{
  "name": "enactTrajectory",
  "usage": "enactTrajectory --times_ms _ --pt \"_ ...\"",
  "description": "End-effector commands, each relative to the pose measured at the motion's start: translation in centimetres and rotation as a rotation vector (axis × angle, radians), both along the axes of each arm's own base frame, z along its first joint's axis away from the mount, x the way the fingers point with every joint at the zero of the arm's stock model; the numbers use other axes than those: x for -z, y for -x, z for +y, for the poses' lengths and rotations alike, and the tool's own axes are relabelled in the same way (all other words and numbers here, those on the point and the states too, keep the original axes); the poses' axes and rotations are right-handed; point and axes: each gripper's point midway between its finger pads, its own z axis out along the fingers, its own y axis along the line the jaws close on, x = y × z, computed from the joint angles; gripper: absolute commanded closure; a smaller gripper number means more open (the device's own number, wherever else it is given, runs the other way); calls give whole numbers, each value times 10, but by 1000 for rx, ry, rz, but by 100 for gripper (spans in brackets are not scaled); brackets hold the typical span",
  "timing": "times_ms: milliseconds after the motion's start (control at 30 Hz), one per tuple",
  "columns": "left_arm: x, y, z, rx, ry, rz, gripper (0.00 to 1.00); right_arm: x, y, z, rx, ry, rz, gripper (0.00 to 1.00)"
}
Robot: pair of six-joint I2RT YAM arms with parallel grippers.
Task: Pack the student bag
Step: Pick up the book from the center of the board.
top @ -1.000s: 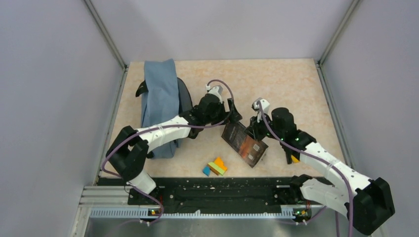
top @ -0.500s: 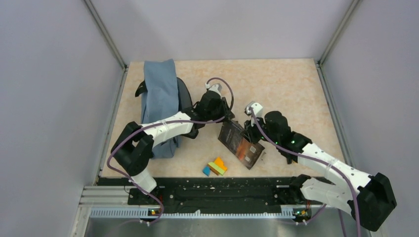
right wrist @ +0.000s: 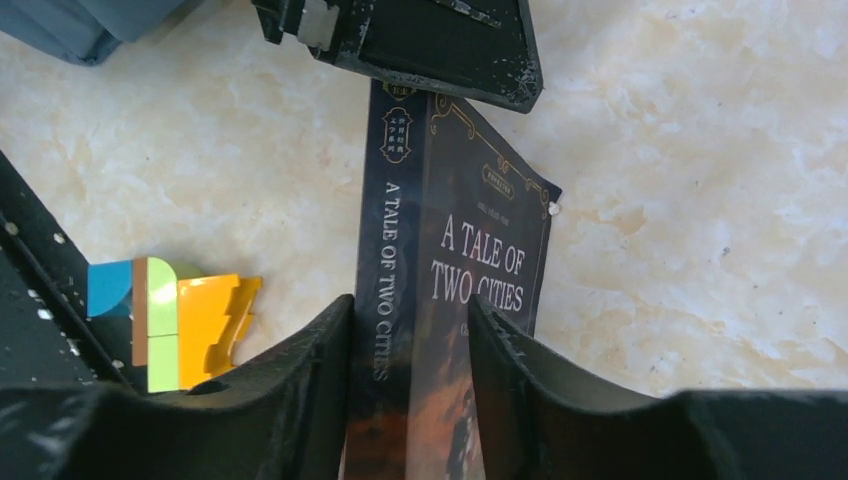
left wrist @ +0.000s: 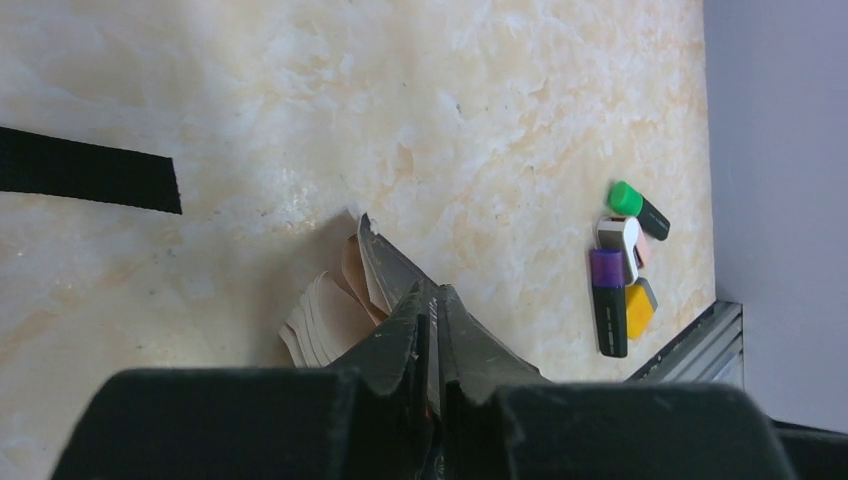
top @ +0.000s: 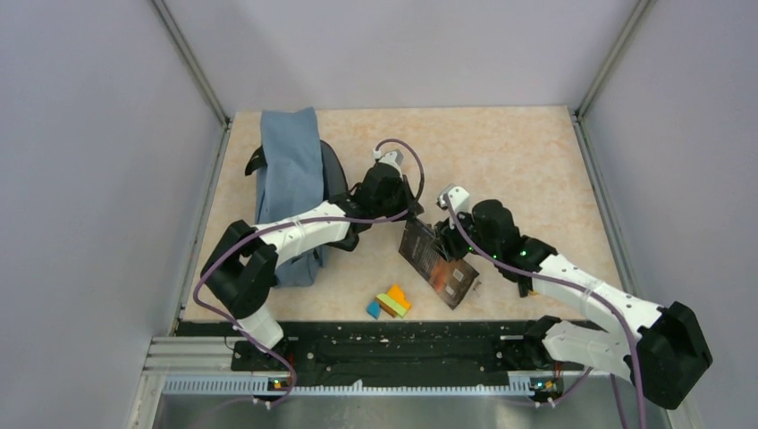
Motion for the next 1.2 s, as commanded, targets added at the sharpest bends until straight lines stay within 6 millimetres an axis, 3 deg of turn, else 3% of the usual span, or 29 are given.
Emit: enactTrajectory --times_ms 0,233,467,533,633,700,767,900,1167 --pt "-14 20 -17 91 42 20 100 -10 -8 6 -19 18 -37 52" --pt "-17 19 -17 91 42 9 100 9 -8 7 -22 83 23 40" --pt "-22 15 -16 86 28 -15 100 24 -6 8 -1 174 55 39" --pt "-23 15 -15 88 24 -19 99 27 -7 6 23 190 62 47" --pt "-29 14 -15 95 19 -37 93 27 -12 -3 95 207 72 79" --pt "-37 14 -15 114 19 -65 86 16 -16 -6 150 184 67 89" --pt "-52 13 -17 150 16 -114 68 0 -21 -13 228 143 45 100" --pt "-91 8 -14 207 -45 -230 37 -35 -30 -33 384 57 -19 100" --pt "-190 4 -2 285 -128 -454 18 -82 -46 -68 555 -59 -51 100"
